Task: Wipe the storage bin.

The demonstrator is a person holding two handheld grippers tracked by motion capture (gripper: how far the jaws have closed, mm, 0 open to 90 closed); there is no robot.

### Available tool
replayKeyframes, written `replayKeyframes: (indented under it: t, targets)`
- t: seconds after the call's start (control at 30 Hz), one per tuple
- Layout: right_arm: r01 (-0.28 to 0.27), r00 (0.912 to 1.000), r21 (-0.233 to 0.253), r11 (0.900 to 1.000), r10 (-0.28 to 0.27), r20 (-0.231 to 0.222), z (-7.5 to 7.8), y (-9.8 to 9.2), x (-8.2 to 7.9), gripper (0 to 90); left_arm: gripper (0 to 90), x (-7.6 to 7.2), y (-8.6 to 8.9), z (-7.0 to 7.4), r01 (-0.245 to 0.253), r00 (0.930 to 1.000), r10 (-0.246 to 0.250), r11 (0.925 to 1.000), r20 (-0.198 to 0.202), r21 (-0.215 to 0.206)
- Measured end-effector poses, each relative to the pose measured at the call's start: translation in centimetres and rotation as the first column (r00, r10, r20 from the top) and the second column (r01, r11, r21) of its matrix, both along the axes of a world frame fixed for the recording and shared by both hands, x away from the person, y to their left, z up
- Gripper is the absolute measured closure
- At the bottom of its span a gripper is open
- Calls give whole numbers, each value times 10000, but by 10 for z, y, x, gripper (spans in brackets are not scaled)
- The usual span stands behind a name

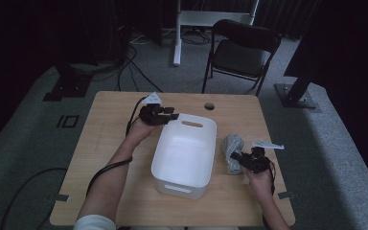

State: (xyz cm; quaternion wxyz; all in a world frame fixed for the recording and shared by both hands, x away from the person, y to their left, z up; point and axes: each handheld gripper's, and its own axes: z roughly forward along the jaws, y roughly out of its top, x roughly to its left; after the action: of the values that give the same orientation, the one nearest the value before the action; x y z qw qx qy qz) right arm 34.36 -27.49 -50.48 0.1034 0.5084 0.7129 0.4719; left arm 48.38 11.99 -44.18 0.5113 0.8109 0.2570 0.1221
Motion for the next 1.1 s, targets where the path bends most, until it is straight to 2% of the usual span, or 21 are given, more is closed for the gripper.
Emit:
replayKeyframes:
  t: [0.03,0.07,0.1,0.13,0.17,0.23,0.37,0.57,0.73,0.93,1.1]
  targets:
    - [-3,10000,-15,10000,3,7,0,0,0,765,592,0,0,-1,114,9999,-114,9999,-43,-18]
    - [19,10000,-9,10000,-19,33,0,-1,0,765,641,0,-1,-1,173,9998,-173,9998,-74,-66]
    - [21,10000,7,10000,-21,28,0,-1,0,765,646,-1,-3,-2,90,10000,-90,9999,18,48]
    - [16,10000,-12,10000,-16,24,0,-1,0,765,656,0,-3,-3,203,9998,-203,9998,-71,11]
    - [20,10000,-5,10000,-20,29,0,-1,0,765,697,-1,-4,-3,183,9998,-183,9998,-111,-8]
    - [15,10000,-4,10000,-15,18,0,-1,0,765,721,-1,-4,-4,89,9999,-89,10000,-51,19]
    - [20,10000,15,10000,-20,52,1,-2,0,765,788,-2,0,-5,22,9999,-25,9997,-145,-247]
    - [9,10000,-20,10000,-9,54,0,-1,0,765,809,-8,-2,-2,-400,9991,397,9991,147,160]
    - [-30,10000,-57,10000,30,69,0,1,0,765,812,-12,0,-1,-724,9972,718,9969,221,294]
    - [-55,10000,-48,10000,55,54,1,3,0,765,813,-18,9,-3,-1294,9914,1291,9915,213,129]
    - [-31,10000,-14,10000,32,71,1,2,0,765,812,-23,21,-3,-1783,9838,1783,9840,177,19]
